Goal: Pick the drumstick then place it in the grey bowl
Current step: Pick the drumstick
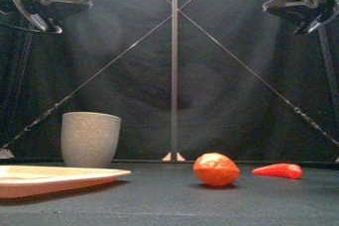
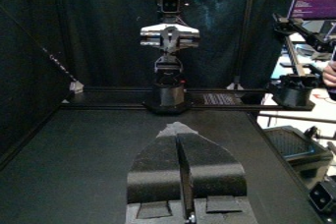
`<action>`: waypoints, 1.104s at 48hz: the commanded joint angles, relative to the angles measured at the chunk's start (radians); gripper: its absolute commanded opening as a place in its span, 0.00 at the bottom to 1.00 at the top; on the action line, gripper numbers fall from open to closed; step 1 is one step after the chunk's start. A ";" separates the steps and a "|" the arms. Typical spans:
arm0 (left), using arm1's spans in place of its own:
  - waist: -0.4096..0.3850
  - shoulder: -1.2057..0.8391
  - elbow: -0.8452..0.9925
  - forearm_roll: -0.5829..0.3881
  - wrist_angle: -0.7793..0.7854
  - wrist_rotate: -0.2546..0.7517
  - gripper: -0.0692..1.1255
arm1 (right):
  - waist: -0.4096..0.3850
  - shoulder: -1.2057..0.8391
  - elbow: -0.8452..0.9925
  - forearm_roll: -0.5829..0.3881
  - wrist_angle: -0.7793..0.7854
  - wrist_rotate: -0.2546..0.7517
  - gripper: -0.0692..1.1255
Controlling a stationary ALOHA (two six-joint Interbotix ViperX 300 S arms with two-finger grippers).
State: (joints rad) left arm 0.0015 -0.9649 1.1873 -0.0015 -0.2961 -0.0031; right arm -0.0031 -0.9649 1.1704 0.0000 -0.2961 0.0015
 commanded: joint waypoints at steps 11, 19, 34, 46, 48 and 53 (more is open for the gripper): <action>0.029 0.078 -0.020 -0.041 -0.009 0.005 0.09 | -0.035 0.342 -0.086 -0.040 -0.003 0.000 0.14; 0.054 0.130 -0.025 -0.041 -0.011 0.006 0.09 | -0.025 0.592 -0.183 -0.137 0.057 0.006 0.14; 0.067 0.130 -0.018 -0.031 -0.026 0.008 0.09 | 0.104 0.879 -0.382 -0.307 0.433 -0.006 0.28; 0.071 0.129 -0.011 -0.026 -0.046 0.009 0.09 | 0.135 0.899 -0.425 -0.295 0.453 0.008 0.58; 0.071 0.129 -0.008 -0.021 -0.055 0.009 0.09 | 0.135 0.904 -0.431 -0.287 0.451 0.006 0.63; 0.077 0.127 -0.002 -0.012 -0.074 0.009 0.09 | 0.135 0.927 -0.448 -0.265 0.449 0.008 0.76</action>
State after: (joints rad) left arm 0.0721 -0.8376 1.1965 -0.0261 -0.3482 0.0031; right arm 0.1319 -0.0322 0.7486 -0.2761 0.1611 0.0123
